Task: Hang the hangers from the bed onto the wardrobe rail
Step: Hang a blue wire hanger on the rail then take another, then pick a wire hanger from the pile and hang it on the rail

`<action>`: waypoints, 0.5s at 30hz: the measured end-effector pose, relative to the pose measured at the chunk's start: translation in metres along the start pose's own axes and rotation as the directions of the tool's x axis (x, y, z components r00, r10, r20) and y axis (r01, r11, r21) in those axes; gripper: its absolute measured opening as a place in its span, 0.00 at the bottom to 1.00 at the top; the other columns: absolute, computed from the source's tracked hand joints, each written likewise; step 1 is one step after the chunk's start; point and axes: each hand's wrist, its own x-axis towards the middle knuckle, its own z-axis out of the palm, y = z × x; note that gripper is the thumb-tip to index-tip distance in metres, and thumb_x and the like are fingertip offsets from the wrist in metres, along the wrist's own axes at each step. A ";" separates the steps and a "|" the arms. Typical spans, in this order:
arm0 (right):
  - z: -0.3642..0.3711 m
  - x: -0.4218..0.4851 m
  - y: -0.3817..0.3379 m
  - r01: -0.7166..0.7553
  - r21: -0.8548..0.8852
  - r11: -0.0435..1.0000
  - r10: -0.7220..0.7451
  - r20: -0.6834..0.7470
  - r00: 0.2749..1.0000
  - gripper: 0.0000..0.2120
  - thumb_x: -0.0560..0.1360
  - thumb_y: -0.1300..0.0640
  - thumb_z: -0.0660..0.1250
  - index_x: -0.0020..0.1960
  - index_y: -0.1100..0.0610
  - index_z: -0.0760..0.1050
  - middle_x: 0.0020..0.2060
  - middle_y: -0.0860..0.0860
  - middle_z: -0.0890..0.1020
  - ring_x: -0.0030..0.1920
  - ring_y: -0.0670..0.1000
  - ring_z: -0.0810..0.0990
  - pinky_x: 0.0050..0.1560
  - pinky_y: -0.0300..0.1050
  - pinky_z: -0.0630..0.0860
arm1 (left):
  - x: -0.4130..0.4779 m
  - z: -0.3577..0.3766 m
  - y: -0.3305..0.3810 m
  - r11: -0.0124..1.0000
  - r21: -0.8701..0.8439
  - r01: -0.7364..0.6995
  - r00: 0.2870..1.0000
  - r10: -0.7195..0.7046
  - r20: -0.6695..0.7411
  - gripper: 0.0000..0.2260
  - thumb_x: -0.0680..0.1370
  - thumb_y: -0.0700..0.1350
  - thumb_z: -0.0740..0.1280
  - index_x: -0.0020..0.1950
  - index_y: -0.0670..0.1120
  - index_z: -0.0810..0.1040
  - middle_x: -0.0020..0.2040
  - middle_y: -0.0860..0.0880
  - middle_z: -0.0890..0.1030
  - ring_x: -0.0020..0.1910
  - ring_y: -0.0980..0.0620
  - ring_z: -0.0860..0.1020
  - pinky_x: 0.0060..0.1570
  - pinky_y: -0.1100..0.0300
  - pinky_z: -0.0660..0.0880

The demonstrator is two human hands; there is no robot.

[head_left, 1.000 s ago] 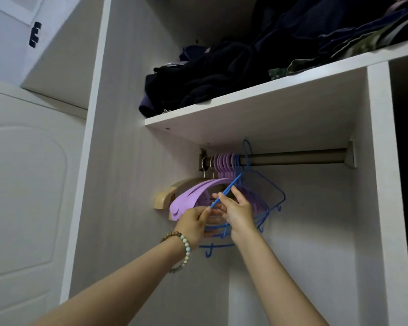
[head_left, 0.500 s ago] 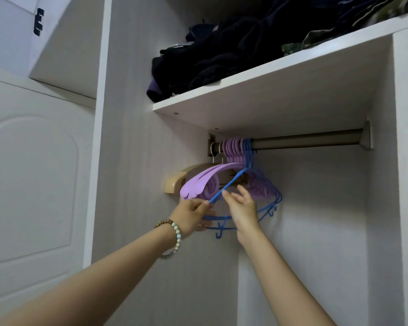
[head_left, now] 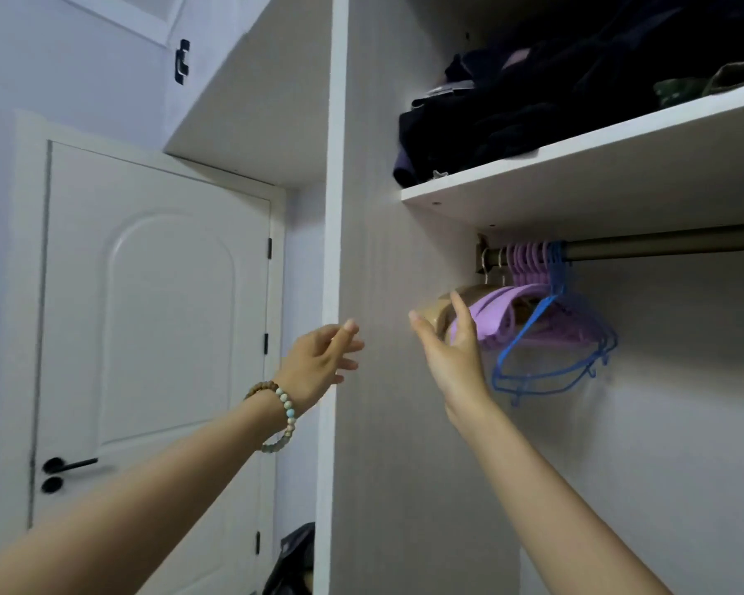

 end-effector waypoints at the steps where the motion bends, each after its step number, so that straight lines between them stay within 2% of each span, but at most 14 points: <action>1: 0.016 -0.011 -0.002 -0.006 0.003 1.000 0.006 0.043 0.999 0.33 0.74 0.52 0.68 0.74 0.49 0.57 0.74 0.48 0.59 0.73 0.45 0.58 0.70 0.41 0.58 | -0.008 -0.021 -0.005 1.000 0.029 0.004 1.000 -0.003 -0.025 0.18 0.79 0.54 0.55 0.62 0.46 0.73 0.56 0.50 0.79 0.49 0.53 0.80 0.48 0.60 0.76; 4: 0.070 -0.047 -0.005 -0.039 0.012 0.999 0.036 0.205 0.978 0.33 0.75 0.48 0.66 0.75 0.46 0.54 0.75 0.43 0.56 0.74 0.43 0.55 0.69 0.39 0.56 | -0.035 -0.086 -0.022 0.994 0.107 0.035 0.990 -0.021 -0.136 0.18 0.80 0.54 0.55 0.63 0.46 0.72 0.57 0.50 0.78 0.51 0.52 0.79 0.52 0.56 0.76; 7: 0.133 -0.087 -0.005 -0.107 -0.007 0.994 0.102 0.381 0.919 0.33 0.75 0.45 0.65 0.75 0.44 0.53 0.75 0.40 0.54 0.74 0.44 0.55 0.69 0.42 0.56 | -0.071 -0.157 -0.045 0.970 0.216 0.107 0.970 -0.055 -0.236 0.18 0.80 0.53 0.55 0.64 0.45 0.72 0.57 0.50 0.77 0.51 0.51 0.78 0.57 0.52 0.75; 9: 0.179 -0.117 -0.005 -0.133 -0.025 0.991 0.129 0.471 0.873 0.34 0.75 0.45 0.65 0.75 0.44 0.52 0.75 0.41 0.54 0.74 0.44 0.55 0.70 0.43 0.56 | -0.100 -0.206 -0.064 0.944 0.272 0.187 0.950 -0.104 -0.296 0.19 0.79 0.54 0.56 0.64 0.45 0.72 0.59 0.49 0.78 0.53 0.51 0.78 0.58 0.53 0.74; 12: 0.253 -0.175 -0.006 -0.176 -0.060 0.983 0.177 0.595 0.784 0.35 0.74 0.46 0.66 0.75 0.45 0.52 0.75 0.43 0.54 0.74 0.45 0.55 0.71 0.43 0.55 | -0.158 -0.283 -0.098 0.885 0.327 0.331 0.893 -0.183 -0.410 0.20 0.79 0.54 0.56 0.66 0.45 0.71 0.62 0.47 0.77 0.60 0.50 0.76 0.57 0.60 0.69; 14: 0.283 -0.206 -0.001 -0.189 -0.080 0.979 0.194 0.651 0.734 0.35 0.74 0.46 0.66 0.75 0.47 0.52 0.75 0.44 0.54 0.75 0.46 0.54 0.70 0.42 0.55 | -0.192 -0.314 -0.113 0.850 0.344 0.399 0.870 -0.233 -0.434 0.20 0.79 0.53 0.56 0.68 0.45 0.69 0.64 0.46 0.76 0.62 0.49 0.75 0.55 0.64 0.66; 15: 0.308 -0.233 0.002 -0.200 -0.095 0.975 0.208 0.702 0.681 0.35 0.74 0.46 0.66 0.75 0.47 0.52 0.75 0.45 0.54 0.75 0.47 0.54 0.71 0.42 0.55 | -0.219 -0.338 -0.124 0.828 0.332 0.452 0.842 -0.272 -0.466 0.21 0.79 0.53 0.57 0.69 0.45 0.68 0.65 0.47 0.75 0.63 0.49 0.74 0.54 0.65 0.66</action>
